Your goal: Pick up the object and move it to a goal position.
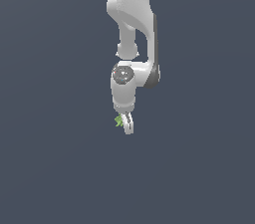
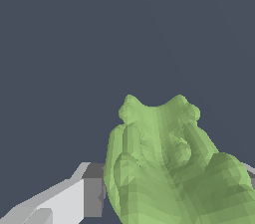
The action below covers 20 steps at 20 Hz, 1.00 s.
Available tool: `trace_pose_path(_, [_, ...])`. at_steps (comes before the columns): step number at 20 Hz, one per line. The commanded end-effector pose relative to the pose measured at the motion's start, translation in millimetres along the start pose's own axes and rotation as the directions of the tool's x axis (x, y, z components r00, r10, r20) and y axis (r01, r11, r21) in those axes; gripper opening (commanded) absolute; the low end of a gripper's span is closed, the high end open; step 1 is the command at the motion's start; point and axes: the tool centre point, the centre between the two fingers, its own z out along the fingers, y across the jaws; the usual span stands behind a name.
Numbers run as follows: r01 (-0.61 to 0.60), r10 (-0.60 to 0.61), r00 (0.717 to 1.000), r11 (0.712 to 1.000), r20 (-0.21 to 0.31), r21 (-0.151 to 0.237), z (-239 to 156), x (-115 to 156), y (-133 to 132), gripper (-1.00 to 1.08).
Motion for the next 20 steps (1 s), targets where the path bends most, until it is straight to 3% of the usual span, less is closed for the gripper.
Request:
trace_pose_path(1, [0.002,-0.002,1.0,1.0,0.0,0.001,-5,-16,1,-1.0])
trace_pose_path(20, [0.001,-0.001,1.0,1.0,0.0,0.0,-73,-211,21,-1.0])
